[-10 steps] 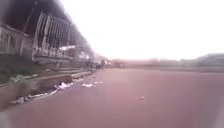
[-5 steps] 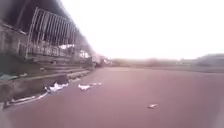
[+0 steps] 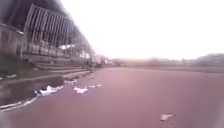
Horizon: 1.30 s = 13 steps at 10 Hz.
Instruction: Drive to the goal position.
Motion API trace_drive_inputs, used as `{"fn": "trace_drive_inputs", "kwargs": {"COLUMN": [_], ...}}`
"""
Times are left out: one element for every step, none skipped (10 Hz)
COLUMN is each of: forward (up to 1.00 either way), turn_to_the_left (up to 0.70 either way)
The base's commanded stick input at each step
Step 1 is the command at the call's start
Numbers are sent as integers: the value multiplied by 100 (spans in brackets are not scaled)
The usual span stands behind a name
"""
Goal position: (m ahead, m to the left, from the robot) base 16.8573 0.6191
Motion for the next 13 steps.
{"fn": "trace_drive_inputs", "kwargs": {"forward": [70,70,70,70,70,70,70,70,70,70,70,70,70], "turn_to_the_left": [-8,-30,-27,-4,-27,-35,0,0,-3,-8,-12,0,0]}}
